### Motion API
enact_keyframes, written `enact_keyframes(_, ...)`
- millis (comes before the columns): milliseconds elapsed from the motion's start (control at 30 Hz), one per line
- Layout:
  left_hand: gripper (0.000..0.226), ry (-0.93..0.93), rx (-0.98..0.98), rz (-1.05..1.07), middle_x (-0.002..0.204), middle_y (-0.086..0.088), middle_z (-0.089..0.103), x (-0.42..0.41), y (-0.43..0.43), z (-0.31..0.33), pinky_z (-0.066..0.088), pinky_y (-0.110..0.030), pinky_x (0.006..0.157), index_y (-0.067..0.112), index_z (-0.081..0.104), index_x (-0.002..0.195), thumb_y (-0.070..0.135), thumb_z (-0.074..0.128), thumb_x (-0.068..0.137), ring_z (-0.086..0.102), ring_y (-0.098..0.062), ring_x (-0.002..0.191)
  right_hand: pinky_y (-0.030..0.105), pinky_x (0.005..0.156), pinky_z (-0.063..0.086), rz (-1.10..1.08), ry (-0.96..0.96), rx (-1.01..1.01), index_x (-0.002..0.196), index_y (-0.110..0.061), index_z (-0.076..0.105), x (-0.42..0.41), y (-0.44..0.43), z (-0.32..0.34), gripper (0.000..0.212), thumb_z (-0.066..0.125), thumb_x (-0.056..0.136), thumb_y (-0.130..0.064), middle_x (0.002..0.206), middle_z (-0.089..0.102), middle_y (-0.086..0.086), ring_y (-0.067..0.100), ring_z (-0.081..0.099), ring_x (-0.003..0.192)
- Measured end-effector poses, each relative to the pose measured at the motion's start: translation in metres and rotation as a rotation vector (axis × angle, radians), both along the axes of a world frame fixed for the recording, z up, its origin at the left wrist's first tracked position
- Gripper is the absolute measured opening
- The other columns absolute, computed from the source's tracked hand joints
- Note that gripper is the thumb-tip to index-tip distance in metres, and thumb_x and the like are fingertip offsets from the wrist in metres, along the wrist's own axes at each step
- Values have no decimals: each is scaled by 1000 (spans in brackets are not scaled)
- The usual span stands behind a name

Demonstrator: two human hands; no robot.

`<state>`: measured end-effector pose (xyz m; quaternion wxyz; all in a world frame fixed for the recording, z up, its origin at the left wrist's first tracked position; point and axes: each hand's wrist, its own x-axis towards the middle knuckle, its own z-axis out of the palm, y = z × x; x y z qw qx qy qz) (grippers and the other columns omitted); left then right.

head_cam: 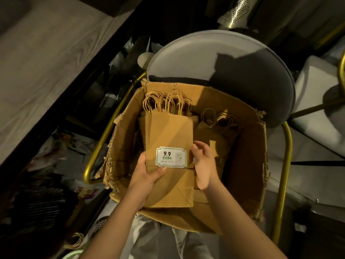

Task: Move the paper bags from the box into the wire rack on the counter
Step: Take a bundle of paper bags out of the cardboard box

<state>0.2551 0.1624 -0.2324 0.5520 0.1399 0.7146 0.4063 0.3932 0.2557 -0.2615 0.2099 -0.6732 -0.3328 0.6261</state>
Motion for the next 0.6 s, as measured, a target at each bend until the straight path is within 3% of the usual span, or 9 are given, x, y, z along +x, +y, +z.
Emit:
enact_keyframes(100,54,-3,-2,9,110,14,59,-4,-2,-3,46,-24,74,43,42,117,8,67,85,55,-8,104,37,91,52,-133,-20,-117,129,-21,51,6,1,-18,30,52,99,-24,118,59,0,16,61,105)
enact_keyframes(167,54,-27,0,16,109,15,58,-5,-2,-1,46,-23,72,45,42,113,4,64,86,55,-5,101,46,100,48,-173,-59,-197,130,-21,50,16,0,-27,33,54,97,-21,117,60,3,22,60,109)
enact_keyframes(433,61,-38,-16,21,114,15,57,-7,-3,-9,47,-27,76,44,39,126,3,63,87,54,-7,104,41,95,49,-257,-114,-327,140,-16,39,50,-10,-51,45,52,97,-12,120,62,10,25,62,109)
enact_keyframes(600,61,-23,-11,15,113,17,57,-9,-3,-14,45,-24,77,43,38,126,3,63,87,53,-5,104,49,104,45,-260,-113,-360,142,-15,37,50,-10,-66,54,58,93,-7,126,60,14,31,58,118)
